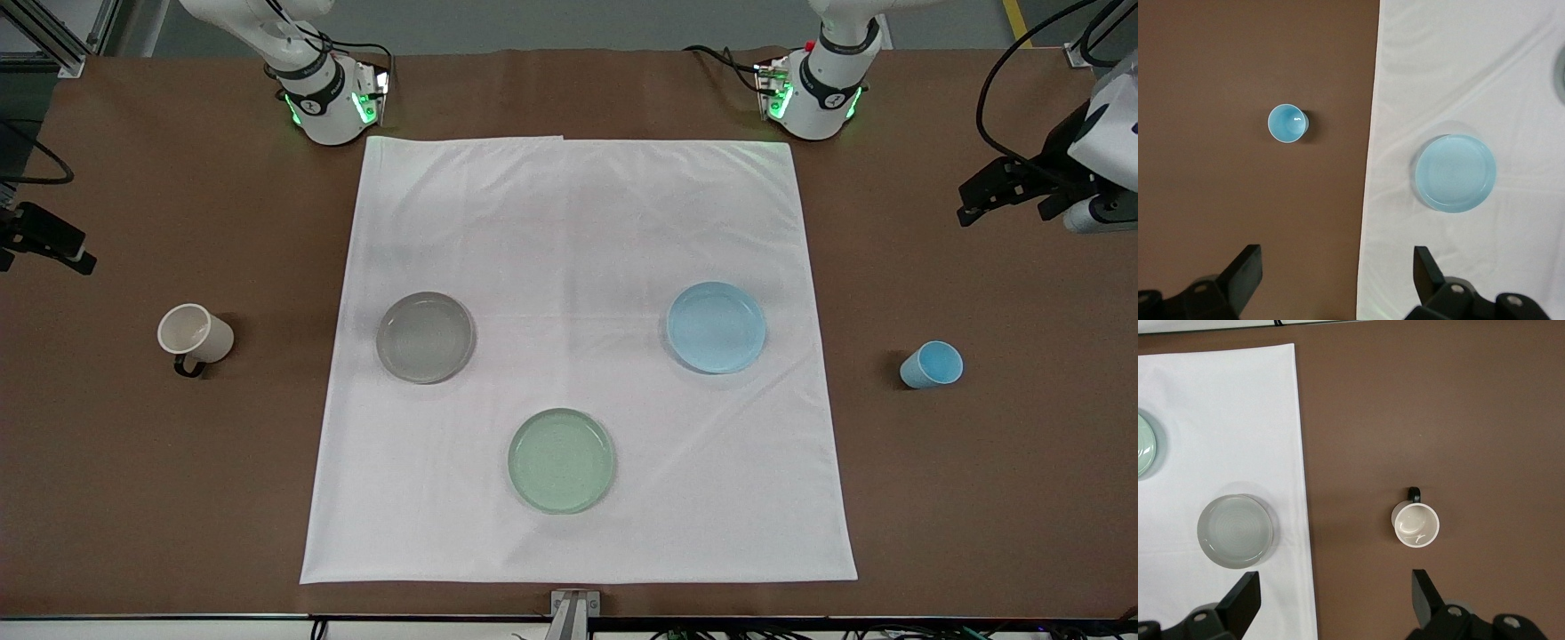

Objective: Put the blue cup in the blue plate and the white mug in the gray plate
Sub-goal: 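Reach the left gripper to the blue cup while the right gripper reaches the mug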

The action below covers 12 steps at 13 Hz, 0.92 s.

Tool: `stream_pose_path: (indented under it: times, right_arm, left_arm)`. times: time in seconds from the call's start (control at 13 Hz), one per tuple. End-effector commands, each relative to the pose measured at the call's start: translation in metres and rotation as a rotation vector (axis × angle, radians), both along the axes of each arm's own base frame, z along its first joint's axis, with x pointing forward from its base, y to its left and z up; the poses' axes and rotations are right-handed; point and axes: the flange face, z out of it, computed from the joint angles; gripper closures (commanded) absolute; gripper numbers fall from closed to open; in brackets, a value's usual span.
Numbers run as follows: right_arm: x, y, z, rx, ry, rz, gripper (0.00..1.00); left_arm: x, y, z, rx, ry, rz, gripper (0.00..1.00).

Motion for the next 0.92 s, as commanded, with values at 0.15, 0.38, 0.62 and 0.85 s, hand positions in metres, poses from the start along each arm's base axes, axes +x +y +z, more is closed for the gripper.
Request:
stream_pose_path:
  times: [0.15, 0.38, 0.62, 0.85]
  right_arm:
    - [0.0, 0.001, 0.003, -0.011, 0.001, 0.003, 0.0]
    - [0.0, 0.001, 0.003, -0.011, 0.003, 0.005, 0.0]
    - [0.003, -0.001, -0.01, -0.045, 0.03, 0.004, 0.0]
    - [0.026, -0.036, -0.065, -0.048, 0.121, -0.052, 0.0]
  left_arm:
    - [0.006, 0.012, 0.003, -0.003, 0.01, 0.002, 0.0]
    - [0.034, 0.05, -0.037, 0.0, 0.078, 0.025, 0.0]
    - [0.058, 0.111, -0.12, -0.016, 0.119, 0.118, 0.0]
    - [0.064, 0.15, -0.224, 0.003, 0.067, 0.159, 0.0]
